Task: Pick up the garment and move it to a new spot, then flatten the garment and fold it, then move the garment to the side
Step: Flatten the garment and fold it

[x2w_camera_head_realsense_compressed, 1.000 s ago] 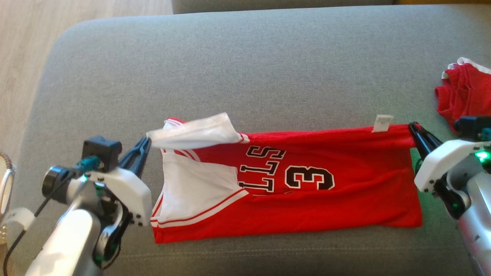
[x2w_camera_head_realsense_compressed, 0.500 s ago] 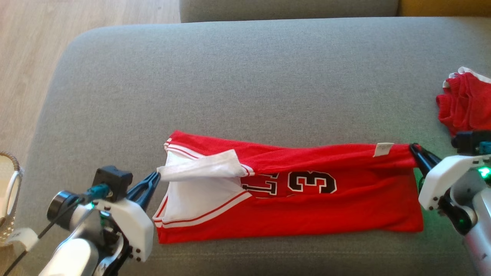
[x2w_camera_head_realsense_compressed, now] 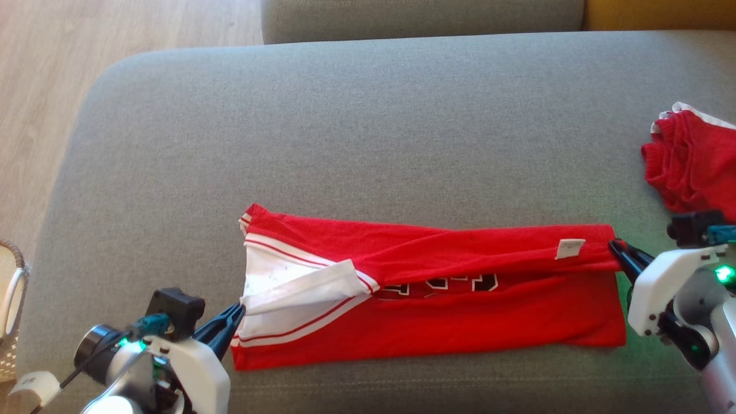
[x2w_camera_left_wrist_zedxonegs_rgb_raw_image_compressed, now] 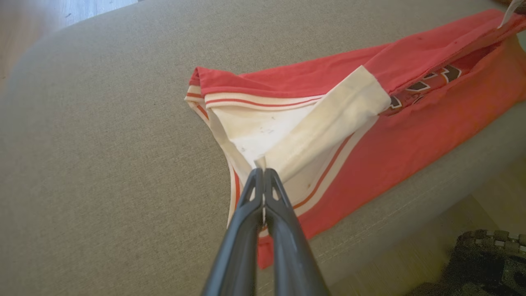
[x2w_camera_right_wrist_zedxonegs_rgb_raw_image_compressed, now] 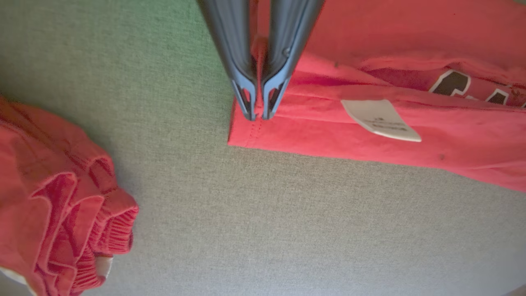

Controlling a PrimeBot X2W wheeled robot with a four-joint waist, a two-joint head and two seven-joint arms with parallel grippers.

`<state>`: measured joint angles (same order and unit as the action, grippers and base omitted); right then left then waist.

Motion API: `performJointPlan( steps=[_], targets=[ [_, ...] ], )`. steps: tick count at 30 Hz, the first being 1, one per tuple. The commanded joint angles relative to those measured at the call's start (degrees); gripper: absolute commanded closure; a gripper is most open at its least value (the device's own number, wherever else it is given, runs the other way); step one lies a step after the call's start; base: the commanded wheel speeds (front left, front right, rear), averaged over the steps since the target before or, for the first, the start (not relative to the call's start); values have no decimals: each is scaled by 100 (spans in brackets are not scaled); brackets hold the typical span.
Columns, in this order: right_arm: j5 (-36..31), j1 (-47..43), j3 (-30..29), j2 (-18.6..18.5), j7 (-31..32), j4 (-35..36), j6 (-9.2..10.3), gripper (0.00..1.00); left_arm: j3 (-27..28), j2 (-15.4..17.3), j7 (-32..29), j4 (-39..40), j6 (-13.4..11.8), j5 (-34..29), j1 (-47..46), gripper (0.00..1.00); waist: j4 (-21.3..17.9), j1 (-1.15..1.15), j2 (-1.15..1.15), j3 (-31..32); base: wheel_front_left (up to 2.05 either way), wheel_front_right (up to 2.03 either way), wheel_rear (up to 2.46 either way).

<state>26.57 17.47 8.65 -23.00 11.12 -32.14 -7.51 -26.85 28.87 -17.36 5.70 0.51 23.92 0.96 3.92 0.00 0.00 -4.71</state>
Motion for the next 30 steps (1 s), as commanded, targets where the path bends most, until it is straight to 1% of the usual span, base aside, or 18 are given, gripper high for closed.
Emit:
performJointPlan(
  steps=[1,5,6,7,8,9,10,11,12,16,17,18,20,21,25,27,30],
  targets=[
    [-54,-13,-6,-200,6,219,2,100,271,198,6,228,-15,66,-226,100,-2,0,0,17,0,0,0],
    [-89,-107,-90,-174,139,290,2,100,289,234,-16,264,-44,130,-116,100,-12,0,0,66,0,0,0],
    [-89,-128,-97,-161,182,317,2,82,271,236,-35,276,-33,156,-86,100,-15,0,0,74,0,0,0],
    [-102,-145,-130,-154,200,345,2,9,252,238,-59,288,-19,180,-60,100,-16,0,0,78,0,0,0],
    [-119,-158,-188,-139,215,360,2,0,230,244,-91,295,-3,202,-40,100,-15,0,0,84,0,0,0],
    [-160,-166,-237,-132,223,380,2,0,218,253,-130,293,-2,217,-27,98,-13,0,0,93,0,0,0],
    [-196,-172,-312,-120,238,388,2,0,210,265,-157,294,-9,215,-21,56,-12,0,0,104,0,0,0],
    [-242,-175,-395,-108,263,391,2,0,208,273,-164,302,-17,211,-18,23,-10,0,0,111,0,0,0],
    [-297,-173,-478,-95,277,411,2,0,214,274,-162,307,-36,208,-15,0,-8,0,0,118,0,0,0],
    [-530,-119,-964,35,291,568,2,0,269,305,-135,324,-106,196,-15,0,-6,0,0,144,0,0,0],
    [-530,-119,-964,35,291,568,2,0,269,305,-135,324,-106,196,-15,0,-6,0,0,144,0,0,0],
    [-702,-85,-1198,123,245,710,2,0,346,330,-42,341,-182,130,-61,0,-7,0,0,160,0,0,0],
    [-854,-50,-1366,239,107,920,2,0,478,274,128,353,-314,115,-117,0,-11,0,0,184,0,0,0],
    [-854,-50,-1366,239,107,920,2,0,478,274,128,353,-314,115,-117,0,-11,0,0,184,0,0,0],
    [-965,-34,-1612,644,-420,1526,2,0,831,18,700,372,-693,96,-238,0,-20,0,0,277,0,0,0],
    [-938,-76,-1641,841,-748,1881,2,0,1022,-174,1070,363,-898,118,-272,0,-28,0,0,339,0,0,0],
    [-959,-224,-1659,1102,-1186,2338,2,0,1276,-515,1697,328,-1136,211,-281,0,-45,0,0,448,0,0,0]
  ],
)
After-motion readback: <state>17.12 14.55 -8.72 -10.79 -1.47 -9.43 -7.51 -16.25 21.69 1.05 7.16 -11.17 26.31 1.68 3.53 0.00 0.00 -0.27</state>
